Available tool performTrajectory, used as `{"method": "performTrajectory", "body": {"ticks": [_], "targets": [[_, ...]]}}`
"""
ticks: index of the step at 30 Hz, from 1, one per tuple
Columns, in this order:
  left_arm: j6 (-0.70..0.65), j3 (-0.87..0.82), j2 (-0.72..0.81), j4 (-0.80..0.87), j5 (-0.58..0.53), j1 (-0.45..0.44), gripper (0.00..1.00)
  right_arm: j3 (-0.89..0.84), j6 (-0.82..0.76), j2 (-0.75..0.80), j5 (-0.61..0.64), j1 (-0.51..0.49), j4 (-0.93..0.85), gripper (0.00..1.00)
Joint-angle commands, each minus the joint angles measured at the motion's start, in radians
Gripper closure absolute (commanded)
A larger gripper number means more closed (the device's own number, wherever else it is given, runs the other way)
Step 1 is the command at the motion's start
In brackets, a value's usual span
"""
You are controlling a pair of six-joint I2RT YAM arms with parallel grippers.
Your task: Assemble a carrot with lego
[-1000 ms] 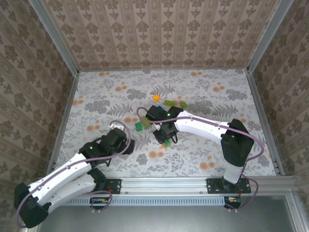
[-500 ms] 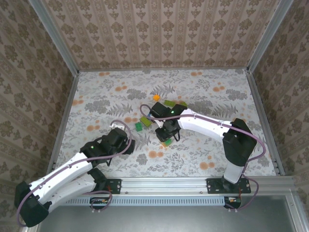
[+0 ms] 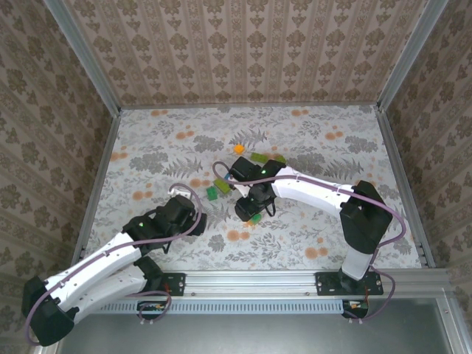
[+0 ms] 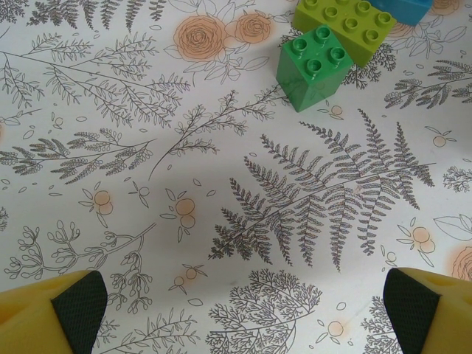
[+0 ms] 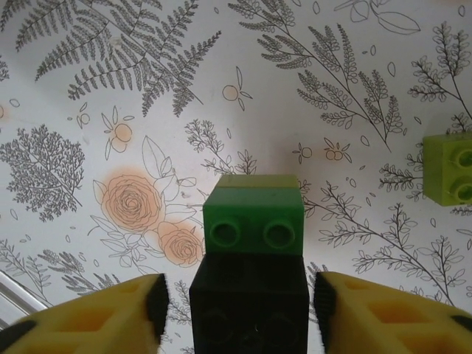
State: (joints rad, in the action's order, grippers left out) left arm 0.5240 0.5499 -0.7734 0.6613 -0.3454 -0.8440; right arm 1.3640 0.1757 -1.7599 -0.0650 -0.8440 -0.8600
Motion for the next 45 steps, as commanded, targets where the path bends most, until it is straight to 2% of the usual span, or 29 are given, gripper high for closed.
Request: {"method": "performTrajectory", "body": {"ticks": [1, 7, 12, 16, 25, 31, 45], "targets": [[-0.002, -0.005, -0.001, 0.000, -0.007, -0.005, 0.00, 0.004, -0.014, 0.053, -0.021, 0.015, -0.015, 0.36], [-0.001, -0.006, -0.003, -0.002, -0.002, -0.006, 0.00, 0.019, -0.030, 0.161, 0.007, 0.081, -0.041, 0.29], [-0.004, -0.007, -0.001, -0.003, 0.000, -0.007, 0.00, 0.018, -0.089, 0.214, 0.122, 0.189, -0.065, 0.25], [-0.008, -0.010, 0.003, -0.011, 0.003, -0.007, 0.00, -0.002, -0.145, 0.154, 0.206, 0.287, -0.062, 0.24], [-0.020, -0.011, 0.006, -0.021, 0.019, -0.015, 0.00, -0.047, -0.305, -0.018, 0.092, 0.443, 0.067, 0.25], [-0.022, -0.013, 0.011, -0.023, 0.018, -0.019, 0.00, -0.031, -0.388, -0.103, 0.038, 0.451, 0.091, 0.25], [-0.026, -0.016, 0.022, -0.026, 0.014, -0.027, 0.00, 0.063, -0.482, -0.234, 0.042, 0.443, 0.051, 0.25]]}}
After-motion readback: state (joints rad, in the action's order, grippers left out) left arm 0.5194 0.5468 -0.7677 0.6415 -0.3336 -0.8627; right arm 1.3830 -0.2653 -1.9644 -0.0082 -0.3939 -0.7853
